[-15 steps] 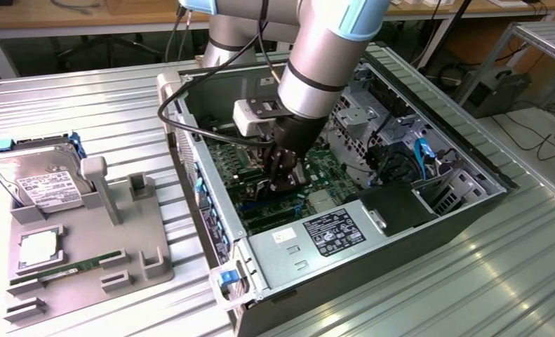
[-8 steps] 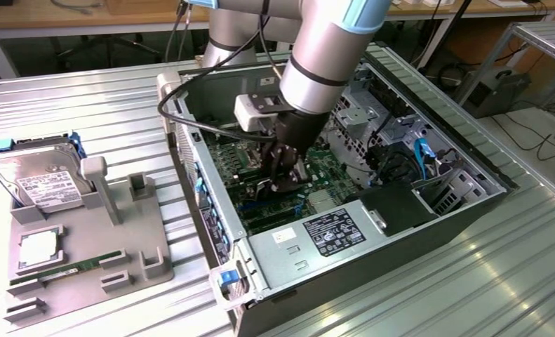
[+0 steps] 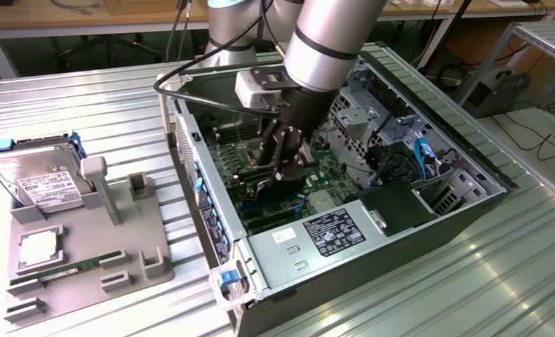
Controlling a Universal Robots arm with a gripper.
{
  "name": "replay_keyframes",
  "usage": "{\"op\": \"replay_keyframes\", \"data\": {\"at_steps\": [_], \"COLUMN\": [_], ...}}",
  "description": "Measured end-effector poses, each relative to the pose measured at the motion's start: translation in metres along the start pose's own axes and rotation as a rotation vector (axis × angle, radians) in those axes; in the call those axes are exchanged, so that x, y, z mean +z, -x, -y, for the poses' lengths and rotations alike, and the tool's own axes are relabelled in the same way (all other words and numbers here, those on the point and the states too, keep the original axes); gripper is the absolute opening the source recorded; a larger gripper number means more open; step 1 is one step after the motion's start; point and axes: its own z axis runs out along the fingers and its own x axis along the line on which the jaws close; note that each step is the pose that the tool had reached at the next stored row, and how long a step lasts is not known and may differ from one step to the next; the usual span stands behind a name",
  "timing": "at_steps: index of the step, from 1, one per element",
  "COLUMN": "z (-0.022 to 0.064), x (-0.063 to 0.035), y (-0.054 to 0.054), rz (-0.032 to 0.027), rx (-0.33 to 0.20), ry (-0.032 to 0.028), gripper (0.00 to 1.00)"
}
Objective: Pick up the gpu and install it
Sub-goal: 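Insert the gpu into the slot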
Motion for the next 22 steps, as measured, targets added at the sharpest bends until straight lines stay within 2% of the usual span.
{"op": "replay_keyframes", "data": {"at_steps": [1, 2, 3, 4, 5, 7, 8, 16, 18, 22], "z": [-0.0006, -0.0019, -0.0043, -0.0082, -0.0099, -0.0127, -0.0131, -0.0125, -0.0123, -0.0119], "x": [0.0001, 0.0003, 0.0009, 0.0022, 0.0029, 0.0054, 0.0063, 0.0141, 0.016, 0.0188], "y": [0.0, 0.0, 0.0, 0.0, 0.0, 0.001, 0.001, 0.006, 0.006, 0.006], "rz": [0.0001, 0.0, -0.0002, 0.0, 0.0, 0.0001, 0.0, 0.0001, -0.0002, -0.0003], "rx": [0.0, 0.0, 0.0, -0.001, -0.001, -0.001, -0.001, -0.001, -0.001, -0.001], "ry": [-0.0033, -0.0133, -0.0331, -0.0557, -0.0618, -0.0727, -0.0752, -0.0943, -0.0975, -0.1001], "gripper": [0.51, 0.44, 0.38, 0.25, 0.25, 0.13, 0.11, 0.11, 0.11, 0.11]}}
